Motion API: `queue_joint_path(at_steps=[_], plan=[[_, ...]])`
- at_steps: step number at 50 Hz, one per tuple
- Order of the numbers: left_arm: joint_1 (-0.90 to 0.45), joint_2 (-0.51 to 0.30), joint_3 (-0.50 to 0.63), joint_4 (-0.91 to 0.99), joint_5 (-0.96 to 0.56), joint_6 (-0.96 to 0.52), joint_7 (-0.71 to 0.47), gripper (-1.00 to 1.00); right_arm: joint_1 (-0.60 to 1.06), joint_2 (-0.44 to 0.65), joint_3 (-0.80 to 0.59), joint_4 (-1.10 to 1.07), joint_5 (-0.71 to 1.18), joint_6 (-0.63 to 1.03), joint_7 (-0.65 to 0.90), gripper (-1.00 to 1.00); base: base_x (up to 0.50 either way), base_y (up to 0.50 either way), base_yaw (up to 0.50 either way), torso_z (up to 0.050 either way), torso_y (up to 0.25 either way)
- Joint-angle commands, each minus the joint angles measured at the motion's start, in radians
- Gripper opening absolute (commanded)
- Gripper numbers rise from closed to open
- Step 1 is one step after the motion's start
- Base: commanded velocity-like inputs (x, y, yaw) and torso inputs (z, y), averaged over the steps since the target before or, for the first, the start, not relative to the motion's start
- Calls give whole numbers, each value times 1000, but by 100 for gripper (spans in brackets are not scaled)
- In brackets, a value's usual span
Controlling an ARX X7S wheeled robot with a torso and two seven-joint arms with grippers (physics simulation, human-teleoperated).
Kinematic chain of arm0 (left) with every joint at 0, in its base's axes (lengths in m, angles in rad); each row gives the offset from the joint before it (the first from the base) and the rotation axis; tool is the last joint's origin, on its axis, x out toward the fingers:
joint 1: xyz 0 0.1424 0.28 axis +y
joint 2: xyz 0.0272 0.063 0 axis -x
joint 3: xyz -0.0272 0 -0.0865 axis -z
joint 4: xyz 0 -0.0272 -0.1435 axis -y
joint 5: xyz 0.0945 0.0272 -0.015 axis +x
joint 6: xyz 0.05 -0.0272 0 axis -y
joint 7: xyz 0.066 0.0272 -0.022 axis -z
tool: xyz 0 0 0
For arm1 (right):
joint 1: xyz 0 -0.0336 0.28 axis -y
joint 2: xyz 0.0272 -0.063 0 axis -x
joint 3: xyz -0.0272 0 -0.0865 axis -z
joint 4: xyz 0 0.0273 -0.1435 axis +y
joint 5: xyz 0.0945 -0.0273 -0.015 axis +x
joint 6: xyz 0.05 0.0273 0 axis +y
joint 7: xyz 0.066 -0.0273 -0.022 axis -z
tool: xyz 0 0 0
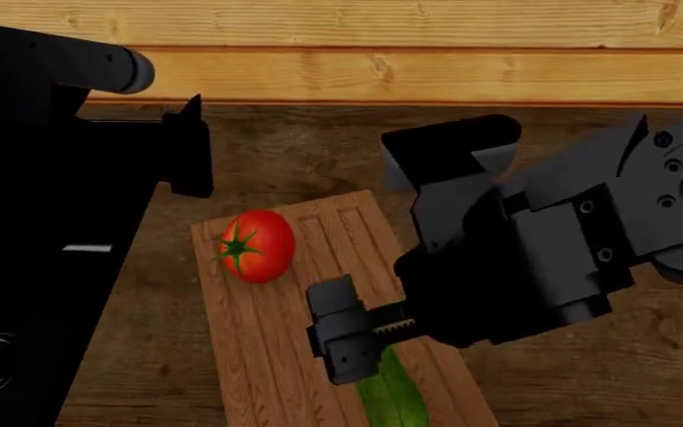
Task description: Pick the vegetables from the sink and place them on the cutting board.
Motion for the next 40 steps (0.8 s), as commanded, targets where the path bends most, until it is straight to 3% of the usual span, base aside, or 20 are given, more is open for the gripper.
queue_joint_path(at_steps=[1, 7, 18, 25, 33, 40], plan=[[-1, 26, -34, 26, -13, -17, 19, 100, 46, 18, 96, -85, -191, -74, -106, 100, 0, 0, 0, 0, 0], [47, -2, -6, 94, 6, 3, 12, 100, -70, 106, 128, -365, -547, -309, -179, 100, 0, 0, 0, 0, 0], [208, -42, -119, 365, -75, -44, -108, 100, -303, 214, 213, -633, -769, -652, -112, 100, 0, 0, 0, 0, 0], [402, -57, -207, 533, -100, 104, -103, 100, -495, 281, 214, -811, -998, -870, -69, 100, 0, 0, 0, 0, 0], [451, -88, -195, 667, -83, 102, -142, 100, -675, 369, 221, -950, -1185, -1056, 12, 100, 0, 0, 0, 0, 0], [513, -118, -209, 790, -83, 118, -167, 100, -731, 425, 209, -1081, -1261, -1094, 48, 100, 0, 0, 0, 0, 0]])
